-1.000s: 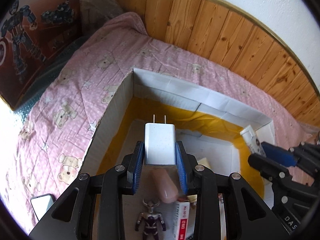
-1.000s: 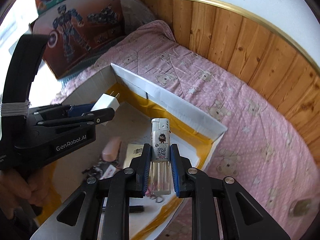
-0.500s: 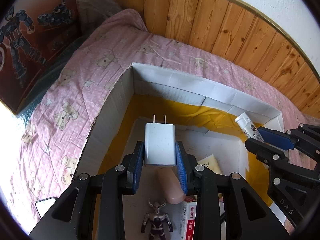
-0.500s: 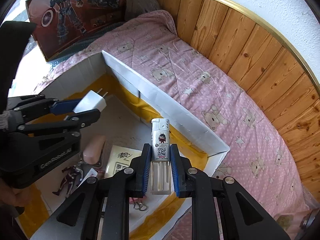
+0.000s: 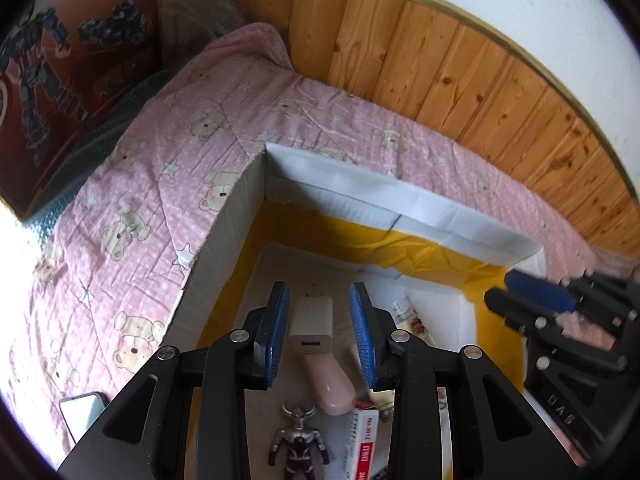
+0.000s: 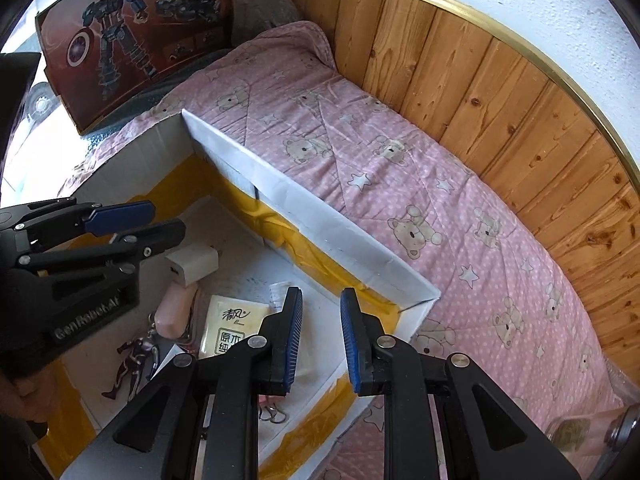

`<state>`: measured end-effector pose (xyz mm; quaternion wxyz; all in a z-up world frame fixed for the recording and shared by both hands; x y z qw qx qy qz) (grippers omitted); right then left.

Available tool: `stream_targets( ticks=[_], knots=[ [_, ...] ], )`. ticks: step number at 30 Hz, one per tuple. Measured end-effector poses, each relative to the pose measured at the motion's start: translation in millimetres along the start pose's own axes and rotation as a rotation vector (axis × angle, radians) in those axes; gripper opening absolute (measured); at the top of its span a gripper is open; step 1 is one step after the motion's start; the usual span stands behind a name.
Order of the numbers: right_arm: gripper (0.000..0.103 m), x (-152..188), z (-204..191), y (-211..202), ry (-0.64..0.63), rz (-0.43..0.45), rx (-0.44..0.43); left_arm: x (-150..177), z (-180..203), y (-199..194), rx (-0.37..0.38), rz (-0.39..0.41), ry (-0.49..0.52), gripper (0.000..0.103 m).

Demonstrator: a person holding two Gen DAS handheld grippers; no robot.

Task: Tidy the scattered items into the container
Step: 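Lower both tools into the box and open them to drop cube and lighter, then withdraw both tools from the box toward the tape roll and gold tin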

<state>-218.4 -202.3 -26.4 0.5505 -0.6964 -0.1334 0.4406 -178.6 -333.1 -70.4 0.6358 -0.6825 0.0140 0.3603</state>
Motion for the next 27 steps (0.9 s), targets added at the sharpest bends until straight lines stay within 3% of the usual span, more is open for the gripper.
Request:
stream_targets(
  ticks=[8,17,27],
  knots=[
    [0.021,10.9,0.1,-12.8,0.037,0.011,-0.044,-9.9,-4.1,-27.4,0.045,0.039,-0.052,0.033],
    [0.022,25.7,-1.9,-44.6,0.127,0.044,-0.210,-5.9,8.2,-50.6,0.037,0.067,-0.017,0.033],
    [0.022,66.5,-8.9,-112.4,0.152,0.178,-0.382,9.2,30.5,-100.3,0.063,0.127,0.028,0.034]
  ],
)
Point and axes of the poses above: each gripper's, at about its wrist camera, not at the fingertips, and y roughly the way its jaws point, z to its right, x to its underside, the point moved 3 cm from there along y, roughly the way its jaws point, and after that the axes turned 8 degrees about -x, right-handed, at the moved point
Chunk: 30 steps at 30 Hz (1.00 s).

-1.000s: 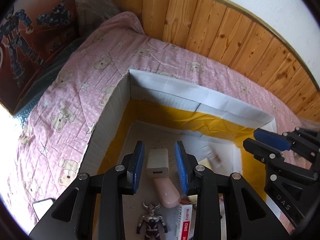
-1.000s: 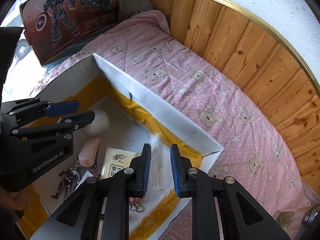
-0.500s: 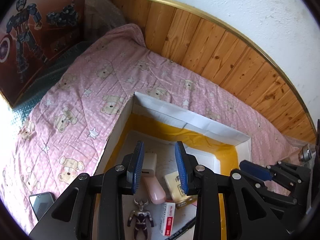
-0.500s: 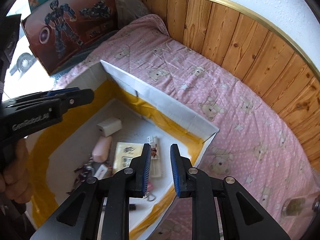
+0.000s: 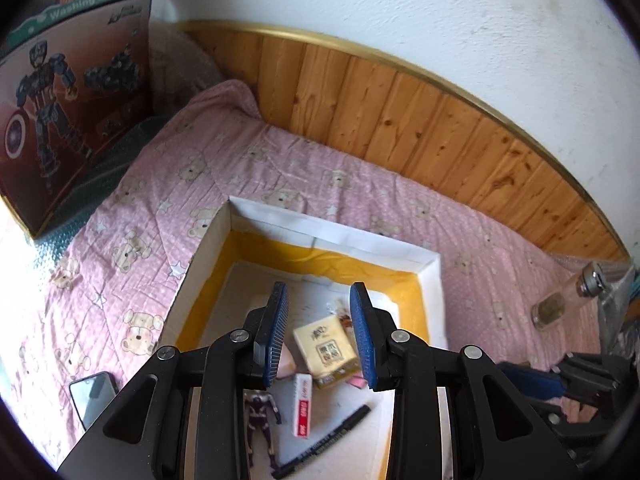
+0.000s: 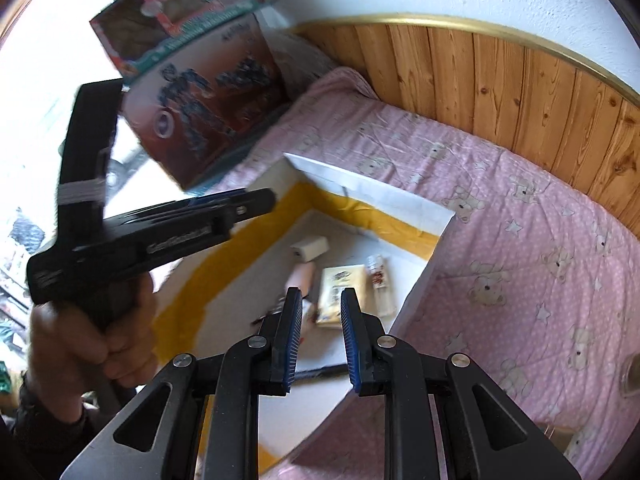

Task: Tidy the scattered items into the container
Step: 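Withdraw both tools from the box toward the tape roll and gold tin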

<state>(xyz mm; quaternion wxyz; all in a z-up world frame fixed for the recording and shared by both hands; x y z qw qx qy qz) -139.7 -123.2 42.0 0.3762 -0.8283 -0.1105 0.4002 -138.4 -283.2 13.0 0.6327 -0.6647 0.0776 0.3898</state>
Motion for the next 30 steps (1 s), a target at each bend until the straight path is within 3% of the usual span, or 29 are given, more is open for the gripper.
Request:
stream_targets(
  ticks=[6,11,17,25,28,30],
  knots=[
    [0.021,39.8,-10.3,-55.0,0.003,0.086,-0.053,14.3,22.9,-30.1,0.051,0.015,0.039,0.034],
    [0.022,87.0,4.8,-94.4,0.061,0.142,-0.024,41.6,65.7,-61.4,0.136,0.018,0.134,0.036],
    [0.022,136.1,34.7,-117.8,0.163,0.173,0.008,81.1,130.8,-77.9,0.236,-0.034,0.247,0.037],
    [0.024,189.8,86.8,-117.0,0.234,0.175,0.195,125.1,204.5,-62.6,0.233,-0.097,0.401,0.038],
    [0.032,202.4,113.7,-114.1,0.261,0.190,0.256,137.5,217.3,-47.4,0.205,-0.116,0.438,0.038],
    [0.045,206.0,131.2,-112.4,0.268,0.197,0.305,143.0,221.2,-34.4,0.177,-0.139,0.447,0.038]
  ],
)
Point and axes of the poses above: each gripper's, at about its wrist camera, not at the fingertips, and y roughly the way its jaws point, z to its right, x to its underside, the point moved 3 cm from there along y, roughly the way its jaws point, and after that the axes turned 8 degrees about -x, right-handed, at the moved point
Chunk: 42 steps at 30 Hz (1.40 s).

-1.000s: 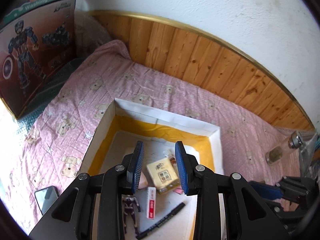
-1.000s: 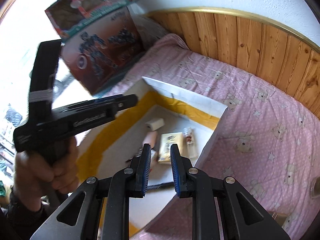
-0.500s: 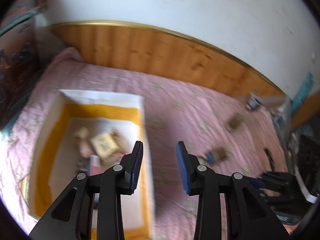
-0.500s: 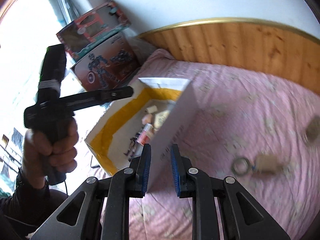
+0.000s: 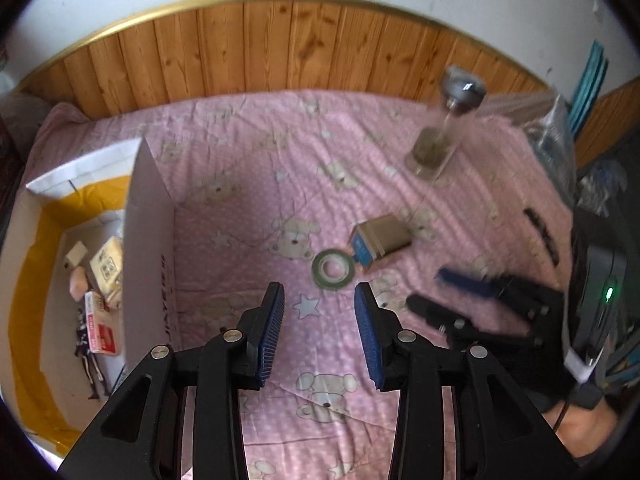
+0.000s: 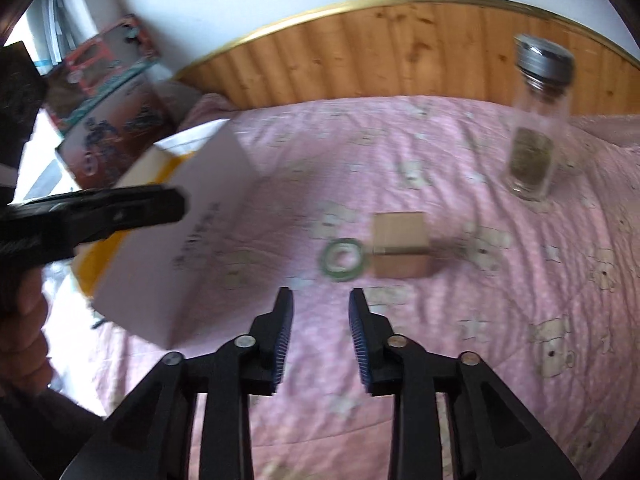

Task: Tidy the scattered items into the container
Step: 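Withdraw both tools from the box toward the tape roll and gold tin, then grasp the green tape roll with the left gripper while the right grasps the gold tin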

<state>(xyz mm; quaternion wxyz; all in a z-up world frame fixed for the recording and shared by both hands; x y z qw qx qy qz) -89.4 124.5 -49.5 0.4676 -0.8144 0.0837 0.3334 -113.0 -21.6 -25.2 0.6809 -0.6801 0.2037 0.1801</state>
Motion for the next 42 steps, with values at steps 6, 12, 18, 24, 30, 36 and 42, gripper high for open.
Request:
stream_targets(
  ticks=[6,12,18,24,30,36,42],
  knots=[
    [0.073,-14.2,35.7,30.7,-0.025,0.011,0.103,-2.1,2.6,33.6,-0.001,-0.064,-0.027,0.040],
    [0.077,-29.2,46.9,72.9,-0.068,-0.022,0.100,-7.1,13.4,66.4,0.007,-0.102,-0.025,0.042],
    [0.051,-31.1,60.3,87.3,-0.105,-0.041,0.172,-5.0,29.0,100.3,0.016,-0.134,0.028,0.046],
    [0.051,-28.0,92.6,66.6,-0.009,-0.038,0.231,-1.1,35.7,127.8,0.024,-0.144,0.036,0.049],
    [0.051,-30.7,96.4,63.5,0.059,-0.039,0.197,1.0,50.4,142.1,-0.013,-0.110,0.087,0.056],
    [0.051,-25.3,93.3,55.4,0.084,-0.044,0.192,-2.4,57.2,145.8,-0.068,-0.055,0.113,0.049],
    [0.051,-23.2,91.5,42.3,0.107,-0.030,0.184,-0.3,55.9,140.0,-0.070,-0.064,0.109,0.049]
  ],
)
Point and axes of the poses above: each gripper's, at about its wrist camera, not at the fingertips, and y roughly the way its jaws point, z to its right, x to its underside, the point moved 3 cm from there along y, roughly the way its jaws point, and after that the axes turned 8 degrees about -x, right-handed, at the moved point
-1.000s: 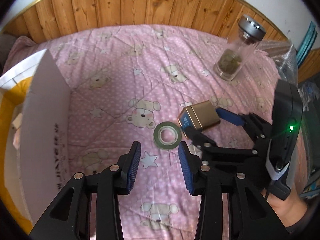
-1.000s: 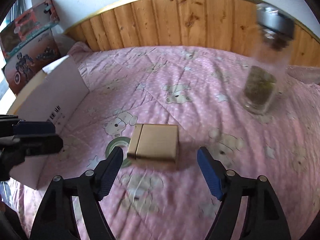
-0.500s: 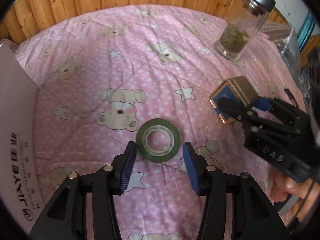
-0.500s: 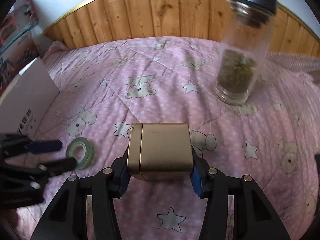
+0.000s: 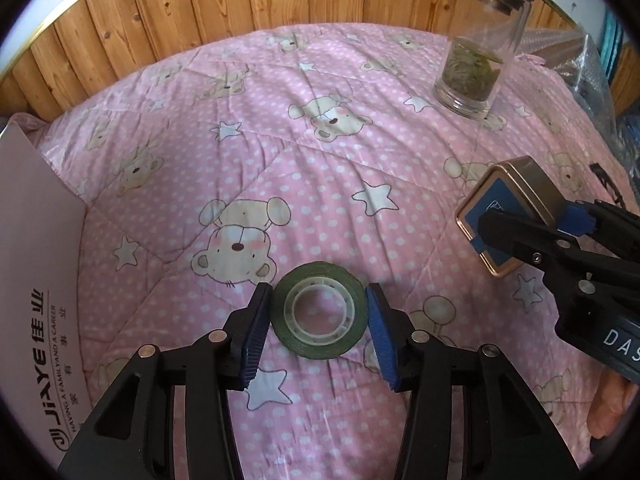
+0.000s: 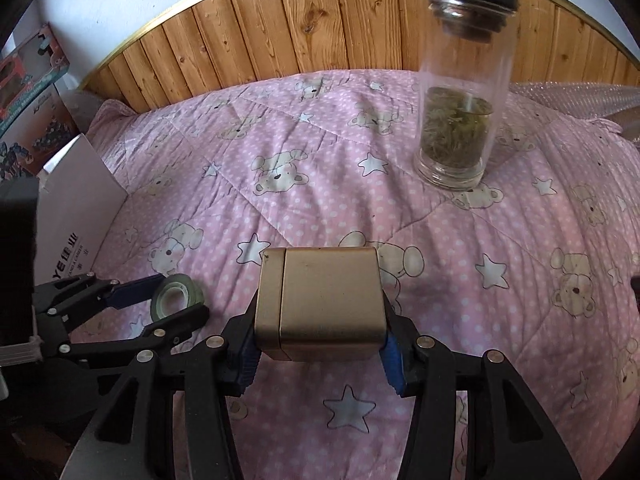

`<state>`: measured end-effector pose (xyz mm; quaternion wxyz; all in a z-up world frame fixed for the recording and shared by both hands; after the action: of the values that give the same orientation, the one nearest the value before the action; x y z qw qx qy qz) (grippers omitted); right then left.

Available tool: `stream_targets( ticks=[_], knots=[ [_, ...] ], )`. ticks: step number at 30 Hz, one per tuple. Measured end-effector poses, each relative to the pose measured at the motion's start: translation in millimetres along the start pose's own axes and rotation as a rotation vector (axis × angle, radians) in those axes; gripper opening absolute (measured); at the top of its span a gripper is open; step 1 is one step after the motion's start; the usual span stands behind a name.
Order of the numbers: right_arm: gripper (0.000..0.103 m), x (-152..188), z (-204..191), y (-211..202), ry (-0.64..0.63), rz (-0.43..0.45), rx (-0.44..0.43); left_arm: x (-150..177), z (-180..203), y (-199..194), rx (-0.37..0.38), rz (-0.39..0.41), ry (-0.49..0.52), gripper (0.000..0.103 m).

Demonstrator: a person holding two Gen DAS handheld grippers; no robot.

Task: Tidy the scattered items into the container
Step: 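Grasp the green tape roll with the left gripper while the right grasps the gold tin, then lift the tape roll and gold tin and carry both over the white box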

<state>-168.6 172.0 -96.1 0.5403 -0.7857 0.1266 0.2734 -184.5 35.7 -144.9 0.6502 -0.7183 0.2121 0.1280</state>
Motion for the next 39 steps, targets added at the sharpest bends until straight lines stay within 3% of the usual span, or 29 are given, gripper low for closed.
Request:
stream_targets(
  ticks=[19,39],
  knots=[
    [0.051,25.9,-16.4,-43.3,0.032,0.039,-0.014,-1.8,5.1,-73.4,0.056,0.108,-0.011,0.049],
    [0.051,79.0,-45.0,-83.7,0.058,0.056,-0.047,35.1,-24.7,-144.0,0.102,0.174,-0.108,0.049]
  ],
)
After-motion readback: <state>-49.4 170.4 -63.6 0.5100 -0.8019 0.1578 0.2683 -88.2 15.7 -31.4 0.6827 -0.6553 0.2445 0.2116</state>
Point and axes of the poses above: each gripper's, at about its wrist camera, not at the fingertips, and y roughly the way its jaws point, z to its right, x to its underside, the point moved 3 cm from there along y, roughly the way its jaws point, and after that the axes turned 8 degrees about -x, right-handed, at the moved point
